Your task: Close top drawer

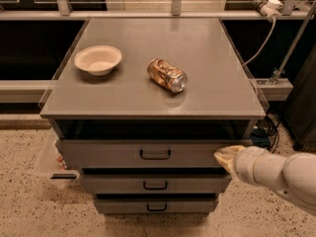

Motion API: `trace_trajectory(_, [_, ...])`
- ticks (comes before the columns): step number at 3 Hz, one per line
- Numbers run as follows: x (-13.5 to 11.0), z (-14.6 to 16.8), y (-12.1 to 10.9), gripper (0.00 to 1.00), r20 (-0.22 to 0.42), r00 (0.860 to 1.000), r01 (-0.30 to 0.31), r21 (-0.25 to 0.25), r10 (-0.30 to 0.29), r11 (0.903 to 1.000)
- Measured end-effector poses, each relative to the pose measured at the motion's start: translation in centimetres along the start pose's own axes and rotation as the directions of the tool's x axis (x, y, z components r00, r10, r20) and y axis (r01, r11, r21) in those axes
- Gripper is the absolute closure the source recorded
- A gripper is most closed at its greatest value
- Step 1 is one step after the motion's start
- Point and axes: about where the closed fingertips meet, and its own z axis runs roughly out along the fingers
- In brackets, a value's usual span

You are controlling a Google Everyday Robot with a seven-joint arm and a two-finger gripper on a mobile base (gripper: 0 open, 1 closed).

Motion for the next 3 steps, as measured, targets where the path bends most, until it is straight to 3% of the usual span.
trace_trajectory(2, [-1.27, 1.45, -1.31, 1.00, 0.018, 1.000, 0.003, 0.060, -0.004, 0.9982])
trace_trajectory(3, [-1.06, 1.28, -1.03, 1.00, 0.012, 1.000, 0.008, 0.044, -0.009, 0.9990])
